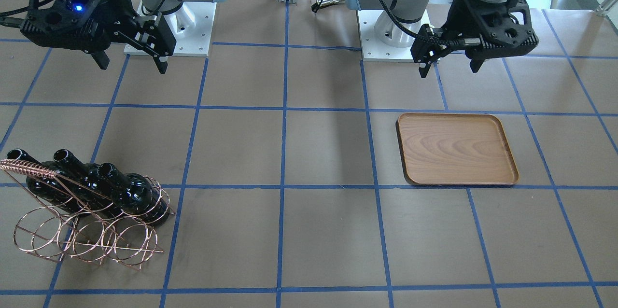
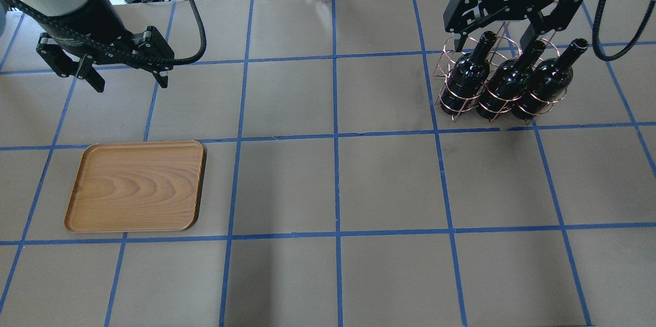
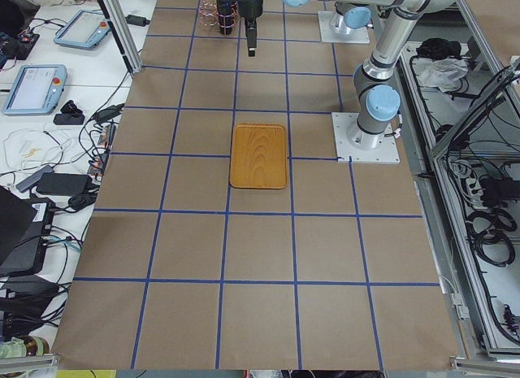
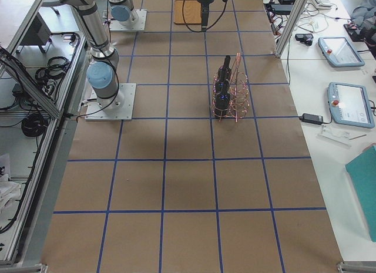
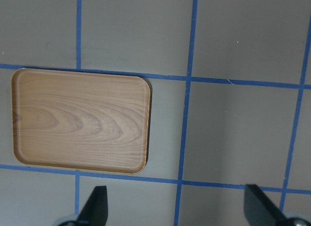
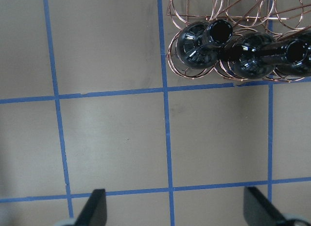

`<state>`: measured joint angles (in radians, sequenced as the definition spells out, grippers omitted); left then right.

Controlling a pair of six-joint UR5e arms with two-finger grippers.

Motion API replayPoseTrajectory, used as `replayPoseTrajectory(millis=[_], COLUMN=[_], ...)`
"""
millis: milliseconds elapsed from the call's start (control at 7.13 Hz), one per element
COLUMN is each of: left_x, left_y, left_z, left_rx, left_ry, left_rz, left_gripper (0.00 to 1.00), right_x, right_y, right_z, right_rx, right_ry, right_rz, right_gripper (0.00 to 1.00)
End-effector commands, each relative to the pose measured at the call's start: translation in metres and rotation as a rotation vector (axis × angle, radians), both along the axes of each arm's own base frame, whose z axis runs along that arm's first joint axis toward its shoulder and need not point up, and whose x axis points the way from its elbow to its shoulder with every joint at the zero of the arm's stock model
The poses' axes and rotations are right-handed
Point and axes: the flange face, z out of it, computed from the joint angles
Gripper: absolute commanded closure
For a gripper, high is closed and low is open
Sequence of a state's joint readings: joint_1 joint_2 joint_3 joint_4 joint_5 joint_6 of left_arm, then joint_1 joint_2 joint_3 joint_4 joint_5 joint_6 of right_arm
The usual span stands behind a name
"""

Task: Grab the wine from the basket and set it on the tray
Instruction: 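Lower the right gripper over the wine rack toward the nearest bottle neck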

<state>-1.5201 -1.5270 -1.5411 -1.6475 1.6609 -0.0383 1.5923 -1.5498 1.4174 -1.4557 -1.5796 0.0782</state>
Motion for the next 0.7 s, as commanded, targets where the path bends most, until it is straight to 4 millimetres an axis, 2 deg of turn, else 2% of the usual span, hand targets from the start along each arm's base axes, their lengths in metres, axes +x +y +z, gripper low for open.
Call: replayPoseTrajectory(millis=[0,280,421,561], left_x=[-0.003,-0.004,-0.004,-0.004], left_y=[-0.002,-0.001,-0.001,-0.001], left_z=[-0.004,-0.004,-0.003,-0.004], left_rx=[0.006,0.005,0.004,0.006], left_ry=[0.006,0.009,0.007,0.008], left_rz=[0.005,0.002,-0.002,-0.009], left_gripper=[0.00,0.00,0.00,0.00], right_x=[0.000,-0.002,-0.011,-0.037], right_y=[0.000,-0.005,-0.015,-0.024], right_z=[-0.001,-0.003,-0.008,-0.018], right_rx=[0.002,-0.012,-0.028,-0.013], right_ry=[-0.004,0.004,0.011,0.012], right_rz=[0.002,0.015,-0.003,-0.052], right_gripper=[0.01,0.00,0.00,0.00])
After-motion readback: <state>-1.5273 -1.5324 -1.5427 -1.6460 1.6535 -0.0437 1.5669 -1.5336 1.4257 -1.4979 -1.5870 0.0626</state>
